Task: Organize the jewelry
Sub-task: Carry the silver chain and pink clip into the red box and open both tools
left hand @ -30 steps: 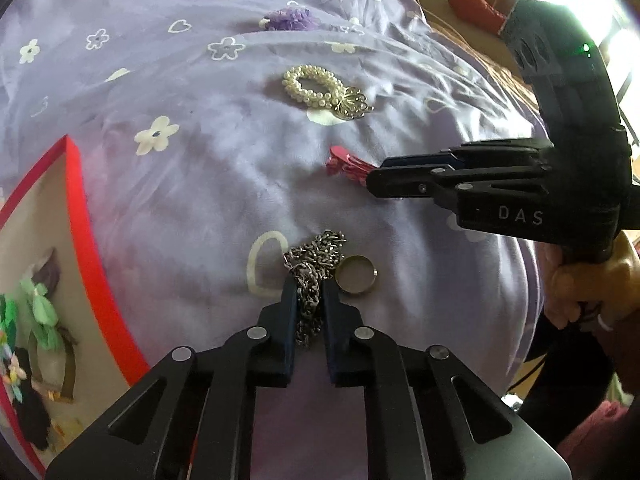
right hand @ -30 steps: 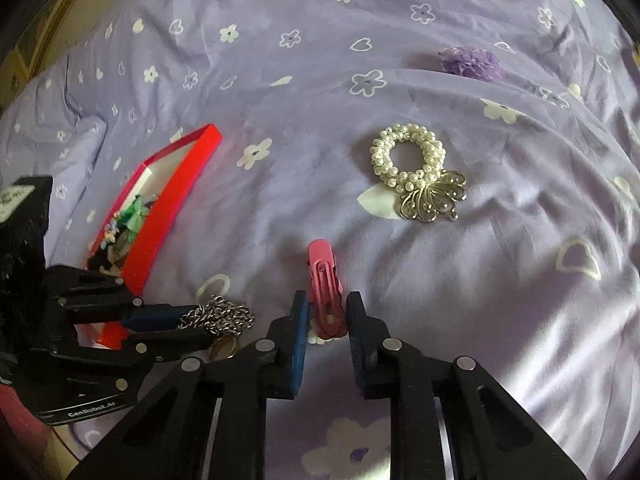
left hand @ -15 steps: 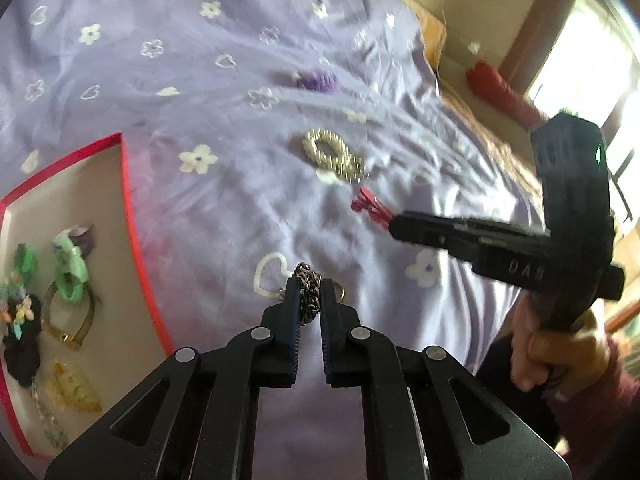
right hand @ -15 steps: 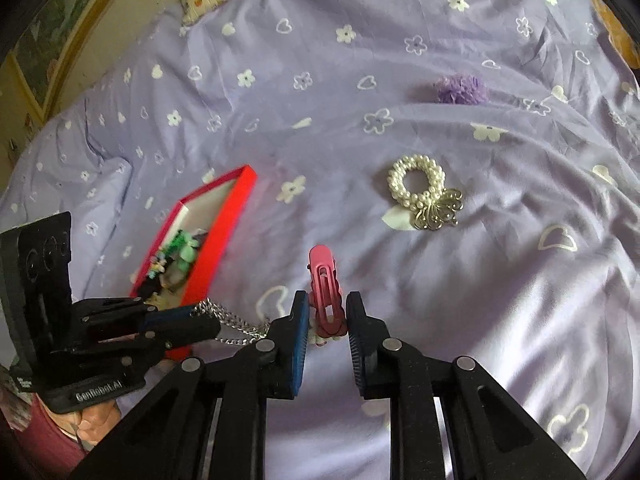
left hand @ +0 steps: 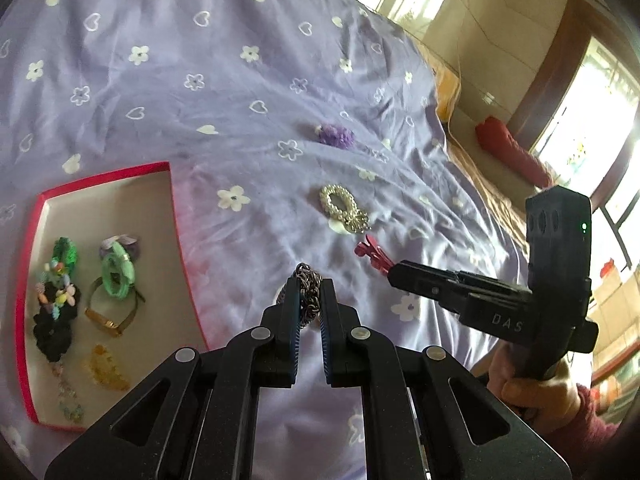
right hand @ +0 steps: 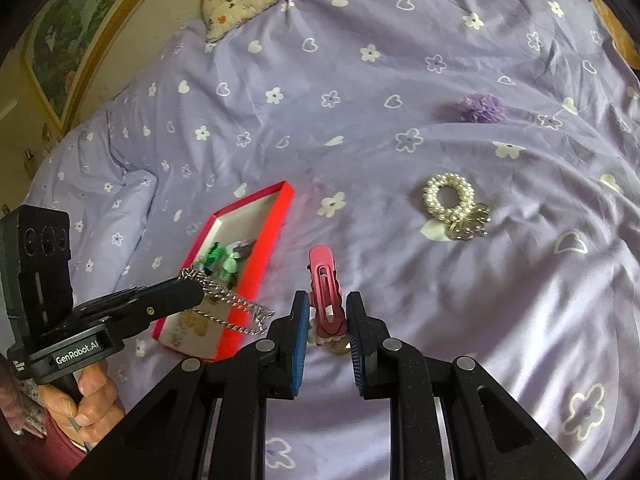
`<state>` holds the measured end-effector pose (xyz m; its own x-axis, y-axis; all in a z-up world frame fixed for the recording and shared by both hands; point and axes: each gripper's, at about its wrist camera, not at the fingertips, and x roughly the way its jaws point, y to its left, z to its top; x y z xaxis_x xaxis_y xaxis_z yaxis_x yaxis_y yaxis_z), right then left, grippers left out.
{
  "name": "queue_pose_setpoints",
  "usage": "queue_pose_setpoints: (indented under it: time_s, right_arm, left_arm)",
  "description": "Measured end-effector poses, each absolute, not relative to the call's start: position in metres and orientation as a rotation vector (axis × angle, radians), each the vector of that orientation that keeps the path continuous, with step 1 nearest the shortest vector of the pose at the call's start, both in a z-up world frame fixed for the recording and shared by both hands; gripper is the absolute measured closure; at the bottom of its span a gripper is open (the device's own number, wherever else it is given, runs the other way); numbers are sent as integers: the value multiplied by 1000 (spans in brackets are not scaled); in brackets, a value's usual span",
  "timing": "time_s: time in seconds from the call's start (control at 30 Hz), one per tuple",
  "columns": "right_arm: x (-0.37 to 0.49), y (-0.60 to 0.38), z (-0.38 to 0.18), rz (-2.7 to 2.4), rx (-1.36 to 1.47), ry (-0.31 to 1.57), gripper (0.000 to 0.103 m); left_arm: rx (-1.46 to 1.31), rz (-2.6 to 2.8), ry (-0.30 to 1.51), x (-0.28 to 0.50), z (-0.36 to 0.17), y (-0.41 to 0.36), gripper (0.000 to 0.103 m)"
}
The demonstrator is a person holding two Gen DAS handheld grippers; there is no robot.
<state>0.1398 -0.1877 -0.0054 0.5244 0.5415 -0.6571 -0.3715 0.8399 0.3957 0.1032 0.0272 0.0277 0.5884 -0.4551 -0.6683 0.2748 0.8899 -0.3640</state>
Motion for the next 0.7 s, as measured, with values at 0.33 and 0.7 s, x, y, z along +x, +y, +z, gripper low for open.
queue_pose_setpoints:
  time_s: [0.33,0.7]
  right_arm:
    - [132,-159,2,605,204,849,84]
    - [125,-123,5,666,190,856,84]
  left_arm:
    - [-280,-358,803,87,36,60,96]
    - [-333,-285,773,75,41,100,96]
